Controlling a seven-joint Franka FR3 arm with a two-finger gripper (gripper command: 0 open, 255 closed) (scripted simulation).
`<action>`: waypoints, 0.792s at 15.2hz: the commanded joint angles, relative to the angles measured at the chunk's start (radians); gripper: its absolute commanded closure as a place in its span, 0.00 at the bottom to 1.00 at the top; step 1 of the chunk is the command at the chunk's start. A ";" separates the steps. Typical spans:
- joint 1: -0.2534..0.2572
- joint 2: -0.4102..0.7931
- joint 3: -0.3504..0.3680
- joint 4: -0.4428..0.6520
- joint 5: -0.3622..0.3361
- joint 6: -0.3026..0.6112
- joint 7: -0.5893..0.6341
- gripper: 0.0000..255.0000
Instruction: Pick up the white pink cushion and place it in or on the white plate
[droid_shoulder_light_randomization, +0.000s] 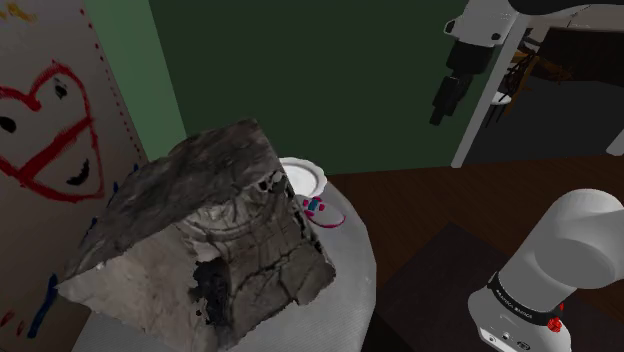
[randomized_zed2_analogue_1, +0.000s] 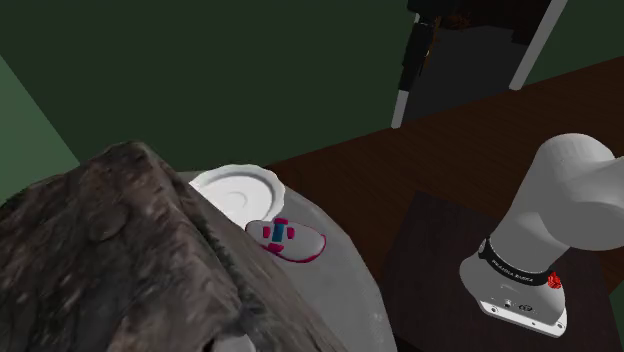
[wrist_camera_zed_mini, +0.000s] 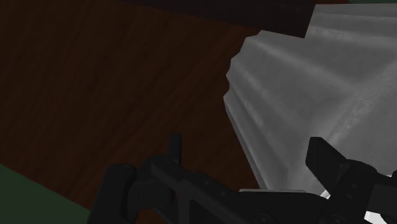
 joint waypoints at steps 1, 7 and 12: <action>0.000 0.000 0.000 0.000 0.000 0.000 0.000 0.00; 0.038 0.042 0.135 -0.032 0.079 0.080 0.149 0.00; 0.064 0.114 0.250 -0.025 0.133 0.154 0.272 0.00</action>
